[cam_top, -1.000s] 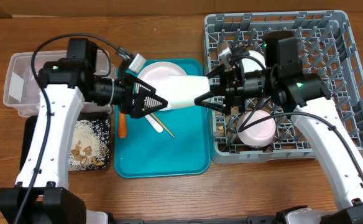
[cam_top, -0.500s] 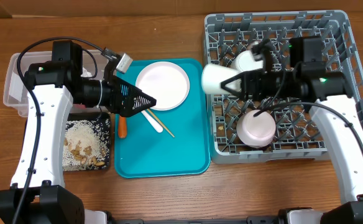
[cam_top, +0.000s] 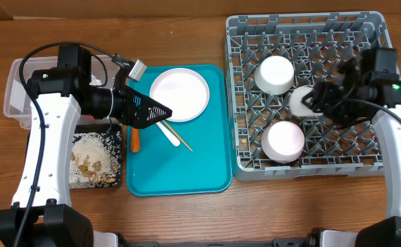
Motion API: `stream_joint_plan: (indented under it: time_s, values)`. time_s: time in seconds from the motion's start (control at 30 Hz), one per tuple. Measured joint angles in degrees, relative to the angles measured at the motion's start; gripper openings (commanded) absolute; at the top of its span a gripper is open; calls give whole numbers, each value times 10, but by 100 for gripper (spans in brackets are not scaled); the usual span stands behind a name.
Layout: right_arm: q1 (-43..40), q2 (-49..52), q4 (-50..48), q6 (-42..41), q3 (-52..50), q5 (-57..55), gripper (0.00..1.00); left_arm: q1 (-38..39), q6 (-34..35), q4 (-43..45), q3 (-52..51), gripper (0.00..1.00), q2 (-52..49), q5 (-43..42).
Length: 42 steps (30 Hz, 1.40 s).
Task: Sort waste into correct bins and load items into the dishwasher
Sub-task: 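Open the left gripper and carry the cup into the rack with the right, then lower the cup upright into the rack's right side and release it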
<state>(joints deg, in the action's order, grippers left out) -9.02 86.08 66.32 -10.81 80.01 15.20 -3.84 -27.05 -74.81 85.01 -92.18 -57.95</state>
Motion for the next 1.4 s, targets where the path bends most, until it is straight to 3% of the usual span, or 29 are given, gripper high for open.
stream_joint_plan:
  time_s: [0.13,0.33,0.7,1.4]
  values:
    - [1,-1,6,-25,25,-103,14,4,6,0,0,100,0,2]
    - [2,-1,22,-44,25,-156,14,39,18,4,0,100,0,17]
    - [4,20,20,-51,17,-145,14,56,130,35,0,100,0,133]
    - [36,89,23,-53,16,-127,14,56,147,34,0,100,0,150]
